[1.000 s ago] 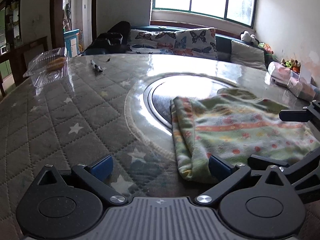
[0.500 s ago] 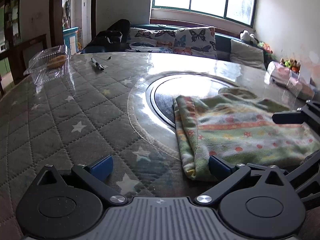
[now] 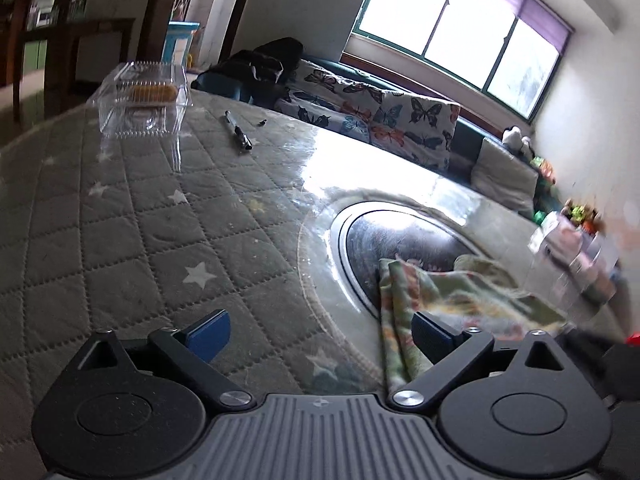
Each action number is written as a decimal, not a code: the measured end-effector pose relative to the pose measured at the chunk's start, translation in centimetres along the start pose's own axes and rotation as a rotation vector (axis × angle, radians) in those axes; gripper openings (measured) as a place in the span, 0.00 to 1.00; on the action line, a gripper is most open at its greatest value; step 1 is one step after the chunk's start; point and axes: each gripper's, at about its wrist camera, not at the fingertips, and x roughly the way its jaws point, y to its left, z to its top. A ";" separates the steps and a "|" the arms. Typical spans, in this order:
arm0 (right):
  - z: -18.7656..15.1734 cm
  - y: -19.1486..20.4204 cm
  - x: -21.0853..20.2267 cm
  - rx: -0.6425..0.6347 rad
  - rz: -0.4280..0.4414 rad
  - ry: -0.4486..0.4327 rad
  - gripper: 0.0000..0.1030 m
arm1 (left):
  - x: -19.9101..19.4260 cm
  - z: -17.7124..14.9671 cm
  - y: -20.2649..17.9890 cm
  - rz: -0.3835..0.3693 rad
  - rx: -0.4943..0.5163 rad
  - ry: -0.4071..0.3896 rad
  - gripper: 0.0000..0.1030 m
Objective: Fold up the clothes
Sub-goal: 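Roll the left gripper and grasp the bundle's folded edge, then grasp the bundle edge with the right gripper beside the left gripper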
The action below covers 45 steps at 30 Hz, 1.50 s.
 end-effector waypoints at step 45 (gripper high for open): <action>-2.7 -7.6 -5.8 0.414 0.117 -0.148 0.28 | 8.4 0.9 -1.6 -0.274 -0.399 0.295 0.19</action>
